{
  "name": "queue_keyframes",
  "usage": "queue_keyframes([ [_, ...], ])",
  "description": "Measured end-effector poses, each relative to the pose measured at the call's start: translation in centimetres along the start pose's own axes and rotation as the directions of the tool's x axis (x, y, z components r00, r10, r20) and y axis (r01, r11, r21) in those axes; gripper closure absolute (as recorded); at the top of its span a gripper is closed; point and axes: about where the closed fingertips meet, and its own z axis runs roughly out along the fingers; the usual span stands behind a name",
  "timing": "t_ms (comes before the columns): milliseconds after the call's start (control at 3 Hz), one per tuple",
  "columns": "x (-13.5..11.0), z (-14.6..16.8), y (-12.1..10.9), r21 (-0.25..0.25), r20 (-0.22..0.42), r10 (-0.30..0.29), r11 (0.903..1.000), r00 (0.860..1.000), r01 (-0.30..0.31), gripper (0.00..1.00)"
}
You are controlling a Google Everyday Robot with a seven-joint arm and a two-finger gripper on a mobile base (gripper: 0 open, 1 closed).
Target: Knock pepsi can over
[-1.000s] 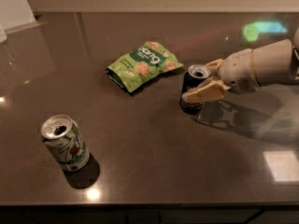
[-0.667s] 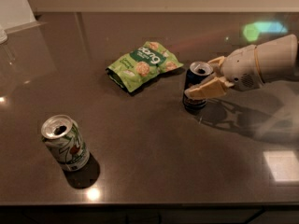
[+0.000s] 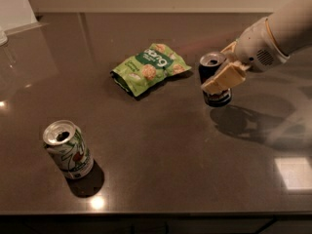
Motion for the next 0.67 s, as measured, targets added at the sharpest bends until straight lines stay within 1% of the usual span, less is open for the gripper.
queue_keyframes([
  [333,0.8,-0.3,0.3,-0.043,-0.173,-0.052,0.998,0.984,0.045,1.0],
  [667,1.8,0.1,0.6,-0.091,-0.284,-0.095,0.9933,0.954,0.072,1.0],
])
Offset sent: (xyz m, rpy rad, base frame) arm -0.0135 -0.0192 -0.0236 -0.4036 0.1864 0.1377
